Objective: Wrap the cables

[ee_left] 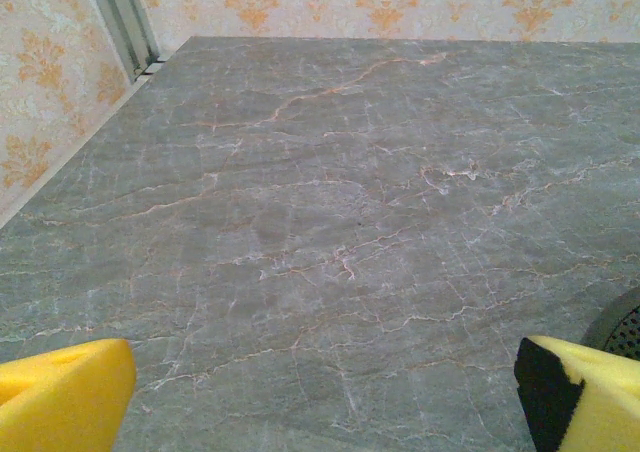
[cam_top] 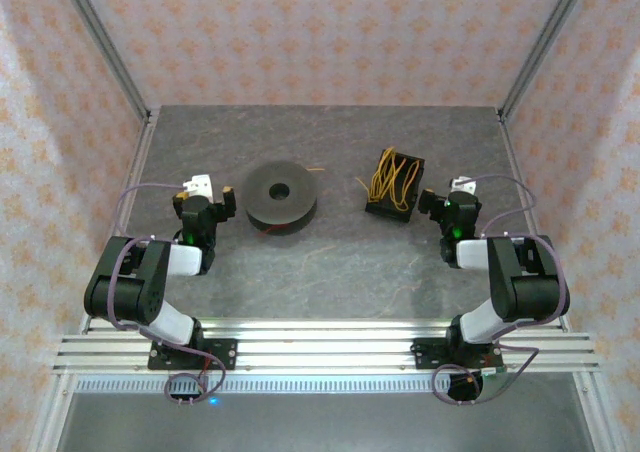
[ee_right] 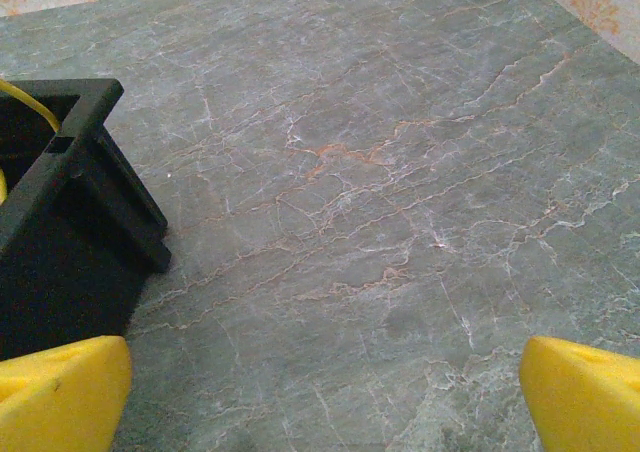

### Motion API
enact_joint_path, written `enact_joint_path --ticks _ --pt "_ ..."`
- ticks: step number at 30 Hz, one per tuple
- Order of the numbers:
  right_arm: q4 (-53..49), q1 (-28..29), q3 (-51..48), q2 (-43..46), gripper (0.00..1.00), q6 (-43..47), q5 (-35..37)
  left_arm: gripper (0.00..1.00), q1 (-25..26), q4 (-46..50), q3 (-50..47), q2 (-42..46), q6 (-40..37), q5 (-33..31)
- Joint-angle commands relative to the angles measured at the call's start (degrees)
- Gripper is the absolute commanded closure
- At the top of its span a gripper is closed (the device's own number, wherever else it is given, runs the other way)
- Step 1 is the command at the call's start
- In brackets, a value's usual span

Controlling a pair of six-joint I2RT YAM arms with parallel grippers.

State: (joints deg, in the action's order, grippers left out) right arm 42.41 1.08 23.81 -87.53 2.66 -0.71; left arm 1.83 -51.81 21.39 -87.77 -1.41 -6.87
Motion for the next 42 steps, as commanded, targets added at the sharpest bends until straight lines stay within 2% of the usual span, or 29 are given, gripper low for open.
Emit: enact_joint_path --ticks 1,8,9,11,14,19,25,29,31,34,38,42 --pt "0.5 -0.2 1.0 0.4 0.01 0.5 0.1 0.0 -0.3 0.0 0.4 -0.1 0.4 -1.6" --pt "0.8 -0.2 0.7 0.5 0.01 0.5 0.2 0.0 -0.6 0.2 0.5 -0.1 1.0 -1.7" --pt "0.7 -0.2 0.7 1.4 0.01 0.5 0.1 0.0 -0.5 -0.8 -0.1 0.5 1.3 -3.5" --pt "-7.2 0.0 2.7 6.3 0.01 0.5 0.2 0.0 0.1 1.9 -1.2 5.5 1.4 -5.3" --pt "-24.2 0.1 9.3 13.5 0.01 -0.3 0.7 0.0 0.6 15.7 1.4 15.4 3.3 -7.6" --pt "-38.7 0.9 16.4 25.4 0.01 -7.2 -1.2 0.0 0.7 34.1 8.3 27.6 10.0 -3.9" --pt "-64.9 1.4 32.3 34.4 0.01 -20.9 -10.8 0.0 0.8 62.7 24.1 39.3 24.9 5.8" --pt "-83.3 1.4 41.1 35.6 0.01 -23.0 -11.7 0.0 0.6 79.8 33.3 41.4 26.5 12.2" --pt "-87.6 1.3 41.6 36.0 0.01 -22.7 -11.3 0.0 0.4 83.6 33.8 41.4 29.1 12.2" --pt "-88.4 0.7 38.8 36.7 0.01 -23.4 -13.5 0.0 -0.9 86.6 31.8 41.1 39.0 10.5" --pt "-86.2 0.1 34.3 36.8 0.01 -24.3 -21.0 0.0 -2.8 76.1 25.6 39.1 41.2 19.6" --pt "-83.1 0.1 30.7 36.7 0.01 -25.8 -26.6 0.0 -4.7 76.5 28.1 30.2 41.8 26.4"
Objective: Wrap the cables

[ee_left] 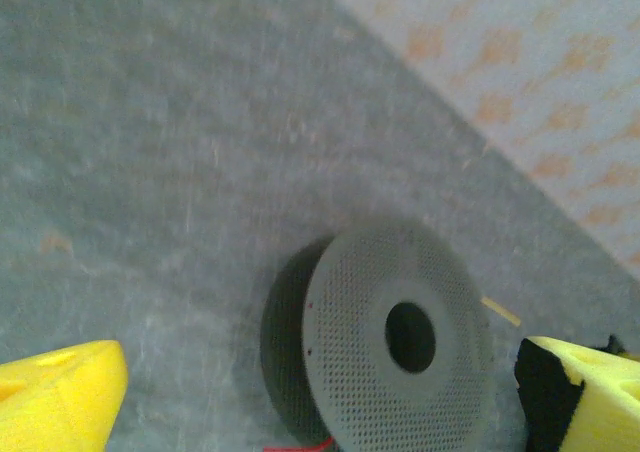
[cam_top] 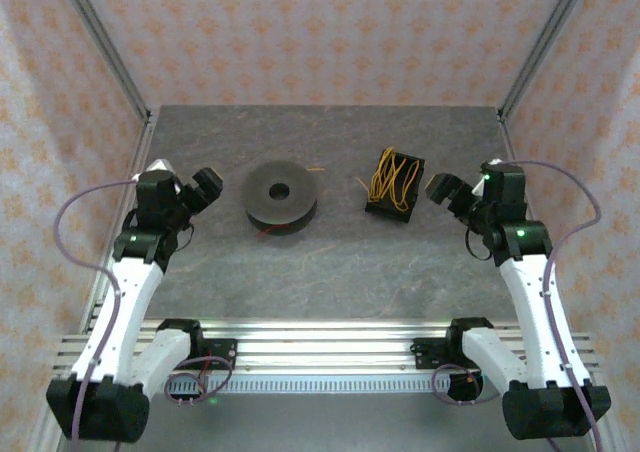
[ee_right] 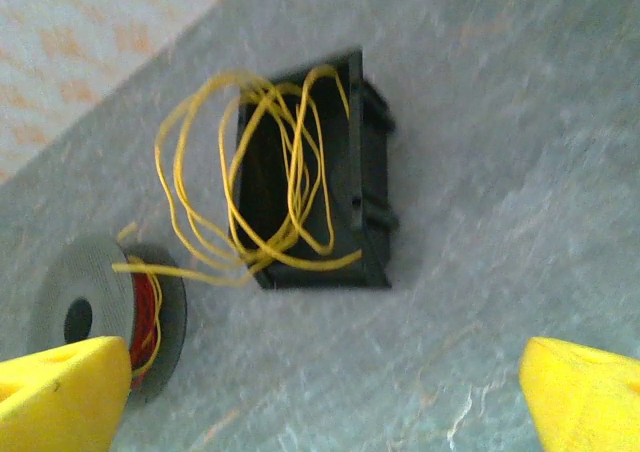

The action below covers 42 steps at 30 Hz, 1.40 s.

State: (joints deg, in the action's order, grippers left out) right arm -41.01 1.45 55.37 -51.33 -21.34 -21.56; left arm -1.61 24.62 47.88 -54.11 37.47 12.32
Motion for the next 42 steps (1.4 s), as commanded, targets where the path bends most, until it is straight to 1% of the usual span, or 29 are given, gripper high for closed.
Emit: enact_joint_path --ticks 1,5,9,11,14,18,21,22,24,26,27,28,29,30,32,34,37,39,41,42 --pt "0.3 -0.3 -1.0 0.4 0.01 -2.0 -6.4 0.0 -1.8 -1.2 2.0 -6.2 3.0 10.5" --pt "0.0 -0.3 -0.6 0.4 0.0 -0.8 -9.1 0.0 -2.4 -8.8 2.7 -17.7 4.3 21.4" --pt "-1.7 -0.4 0.5 0.5 0.02 0.3 -9.6 0.02 -3.0 -15.2 4.3 -26.7 6.4 26.3" --pt "-2.3 -0.4 0.7 0.5 0.02 0.6 -10.0 0.08 -3.3 -17.4 5.9 -32.0 7.4 29.6" --pt "-2.8 -0.4 1.0 0.4 0.03 0.6 -10.9 0.18 -3.4 -17.1 9.1 -38.8 7.1 32.8" --pt "-3.1 -0.4 1.6 0.4 0.04 0.7 -11.7 0.25 -3.2 -20.9 9.7 -44.3 8.0 35.6" --pt "-2.9 -0.5 1.6 0.1 0.05 0.4 -11.7 0.32 -3.2 -26.7 8.8 -48.0 10.7 38.1" --pt "-2.8 -0.5 1.7 -0.1 0.05 0.4 -11.9 0.37 -3.1 -28.7 8.4 -48.9 11.6 38.8" --pt "-2.7 -0.4 1.6 -0.5 0.05 0.0 -12.0 0.41 -2.9 -32.2 7.7 -49.8 13.3 39.8" --pt "-2.3 -0.5 1.6 -0.8 0.06 -0.3 -12.5 0.54 -2.4 -34.8 7.3 -50.1 14.3 40.3" --pt "-2.0 -0.4 1.4 -0.9 0.06 -0.4 -12.6 0.6 -2.2 -35.1 7.4 -49.9 14.4 40.3" --pt "-1.8 -0.4 1.4 -1.0 0.06 -0.6 -12.7 0.67 -2.0 -35.1 7.5 -49.6 14.3 40.2" --pt "-1.7 -0.5 1.3 -1.2 0.06 -0.7 -12.9 0.78 -1.9 -34.3 7.8 -49.1 14.0 39.8" --pt "-1.5 -0.4 1.2 -1.3 0.06 -0.8 -13.0 0.85 -1.7 -33.4 8.2 -48.3 13.4 39.2" --pt "-1.1 -0.4 1.2 -1.6 0.05 -1.0 -13.6 0.99 -1.5 -29.0 9.3 -45.8 11.0 36.8" --pt "-0.7 -0.4 1.2 -1.8 0.01 -1.4 -14.1 1.0 -1.1 -22.9 11.9 -43.4 7.4 34.0" --pt "0.1 -0.4 1.5 -2.1 0.01 -1.8 -14.1 1.0 0.0 -11.6 17.8 -40.3 1.1 28.3" --pt "0.5 -0.4 1.9 -2.4 0.01 -2.2 -13.7 1.0 1.6 -3.2 23.4 -38.8 -3.7 22.6" --pt "1.5 -0.4 2.3 -3.0 0.01 -2.4 -13.9 1.0 4.2 5.4 30.3 -38.4 -9.7 14.2" --pt "2.0 -0.4 2.3 -3.4 0.01 -2.6 -13.7 1.0 5.3 8.3 33.3 -38.6 -11.8 11.0"
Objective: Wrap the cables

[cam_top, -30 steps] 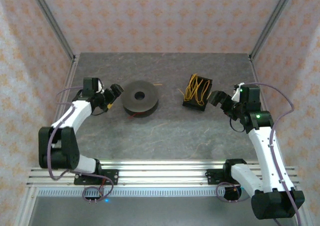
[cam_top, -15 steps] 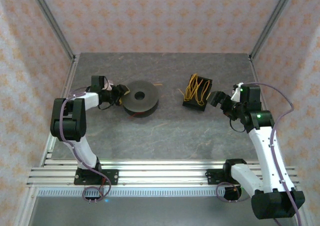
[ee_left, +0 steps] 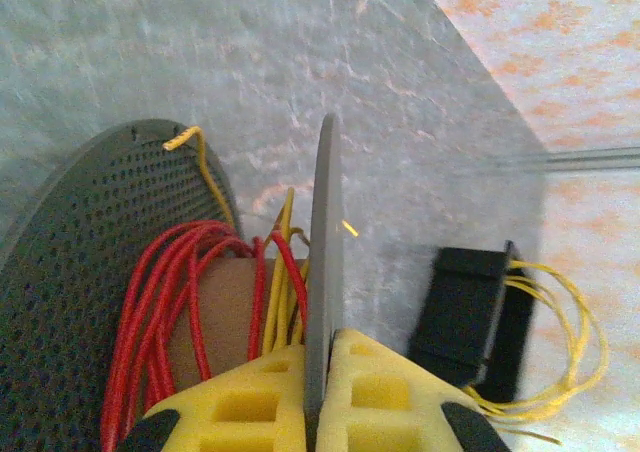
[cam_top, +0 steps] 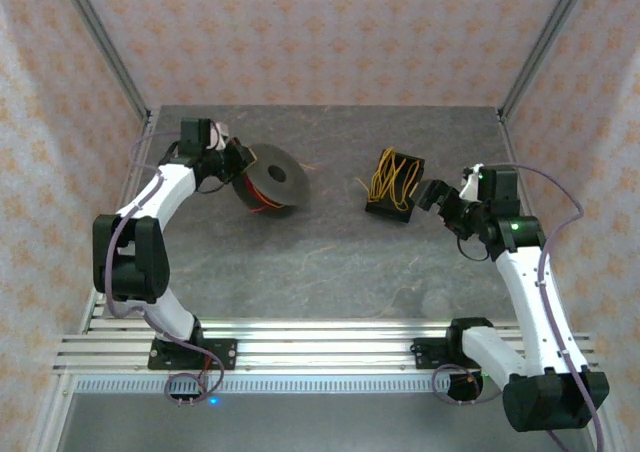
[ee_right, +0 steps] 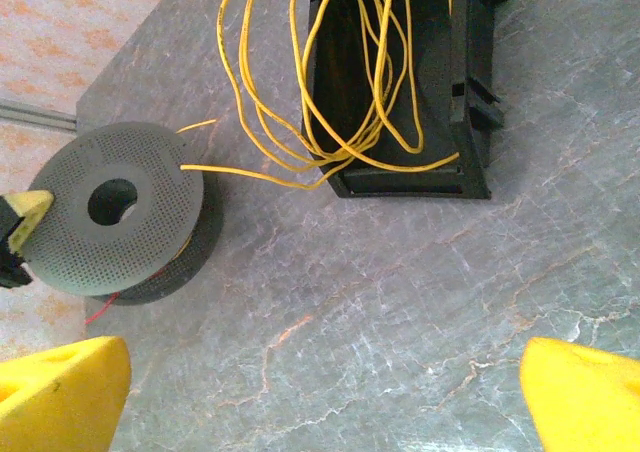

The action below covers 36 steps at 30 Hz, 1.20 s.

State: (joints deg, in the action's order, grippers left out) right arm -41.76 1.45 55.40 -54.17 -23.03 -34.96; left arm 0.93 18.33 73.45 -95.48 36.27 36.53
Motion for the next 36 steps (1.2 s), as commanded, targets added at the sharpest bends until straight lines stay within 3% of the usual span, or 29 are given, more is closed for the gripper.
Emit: enact_joint_path --ticks 1,5,8,14,20,26,36 --pt "3.6 -0.4 2.3 -1.1 0.01 -1.2 -0.5 1.0 4.2 17.9 11.2 2.3 -12.7 -17.0" --pt "5.7 -0.2 2.9 -4.0 0.0 -1.5 0.8 1.0 7.9 26.1 21.1 -1.3 -18.1 -29.1" --pt "5.6 -0.3 4.4 -7.5 0.05 -0.6 0.8 1.0 9.5 29.1 25.3 -4.6 -20.6 -34.2" --pt "4.5 -0.2 6.8 -13.4 0.13 0.8 -0.5 1.0 12.8 31.2 29.6 -10.4 -22.4 -38.2" --pt "6.0 0.3 6.4 -16.9 0.15 0.5 -1.3 1.0 14.1 32.4 31.7 -13.5 -21.8 -38.8" --pt "5.7 0.4 6.1 -16.9 0.15 1.4 -1.0 0.69 14.2 33.1 32.6 -13.5 -21.4 -38.1" --pt "6.2 0.5 5.5 -17.2 0.15 1.3 -1.6 0.52 14.1 34.7 35.0 -13.0 -21.3 -37.1"
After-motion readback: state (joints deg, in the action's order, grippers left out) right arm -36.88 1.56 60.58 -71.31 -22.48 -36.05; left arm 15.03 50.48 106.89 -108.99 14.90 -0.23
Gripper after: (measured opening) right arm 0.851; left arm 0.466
